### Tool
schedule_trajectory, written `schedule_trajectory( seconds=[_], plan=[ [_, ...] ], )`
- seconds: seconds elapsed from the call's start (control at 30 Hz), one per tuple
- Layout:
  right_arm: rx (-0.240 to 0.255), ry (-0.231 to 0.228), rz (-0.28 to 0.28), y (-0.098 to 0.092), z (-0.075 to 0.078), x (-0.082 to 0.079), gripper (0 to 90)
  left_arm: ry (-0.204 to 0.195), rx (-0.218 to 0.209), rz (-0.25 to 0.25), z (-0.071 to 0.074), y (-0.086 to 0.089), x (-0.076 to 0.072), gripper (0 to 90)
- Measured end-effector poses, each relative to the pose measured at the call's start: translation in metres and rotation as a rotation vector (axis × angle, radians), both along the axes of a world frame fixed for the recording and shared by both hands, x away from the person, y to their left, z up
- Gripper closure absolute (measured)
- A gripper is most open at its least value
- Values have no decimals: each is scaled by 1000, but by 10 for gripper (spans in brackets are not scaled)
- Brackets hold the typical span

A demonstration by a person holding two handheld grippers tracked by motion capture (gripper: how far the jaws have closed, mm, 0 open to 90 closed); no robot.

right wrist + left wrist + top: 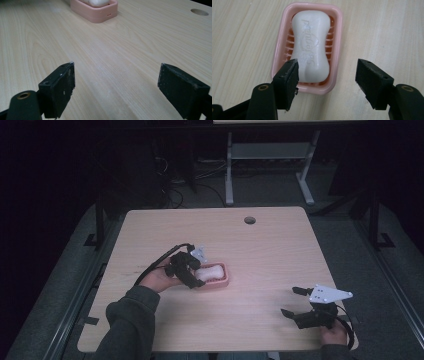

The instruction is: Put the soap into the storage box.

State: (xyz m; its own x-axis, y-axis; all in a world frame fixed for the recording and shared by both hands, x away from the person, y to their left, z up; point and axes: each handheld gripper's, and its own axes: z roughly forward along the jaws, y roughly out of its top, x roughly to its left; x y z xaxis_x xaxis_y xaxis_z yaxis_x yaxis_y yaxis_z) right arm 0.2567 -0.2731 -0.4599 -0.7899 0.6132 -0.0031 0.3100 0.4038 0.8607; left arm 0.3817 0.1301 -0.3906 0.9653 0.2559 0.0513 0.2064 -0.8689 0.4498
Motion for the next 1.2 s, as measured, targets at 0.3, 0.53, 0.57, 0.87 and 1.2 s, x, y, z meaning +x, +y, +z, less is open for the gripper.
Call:
schedule_trajectory(
  seconds=[0.3,0.53,0.57,0.87,1.2],
  plan=[
    [5,-3,0,-1,0,1,136,-26,1,-24,5,1,-10,334],
    [-4,0,-6,0,-1,1,136,-24,-15,12,2,10,-13,320],
    [-6,4,-8,0,-1,0,136,-33,-10,9,3,13,-13,320],
    [-8,4,-11,-1,-2,1,136,-36,-10,34,0,25,-19,318],
    [-12,4,-15,-1,-2,1,136,-31,-31,42,-4,36,-26,317]
  ],
)
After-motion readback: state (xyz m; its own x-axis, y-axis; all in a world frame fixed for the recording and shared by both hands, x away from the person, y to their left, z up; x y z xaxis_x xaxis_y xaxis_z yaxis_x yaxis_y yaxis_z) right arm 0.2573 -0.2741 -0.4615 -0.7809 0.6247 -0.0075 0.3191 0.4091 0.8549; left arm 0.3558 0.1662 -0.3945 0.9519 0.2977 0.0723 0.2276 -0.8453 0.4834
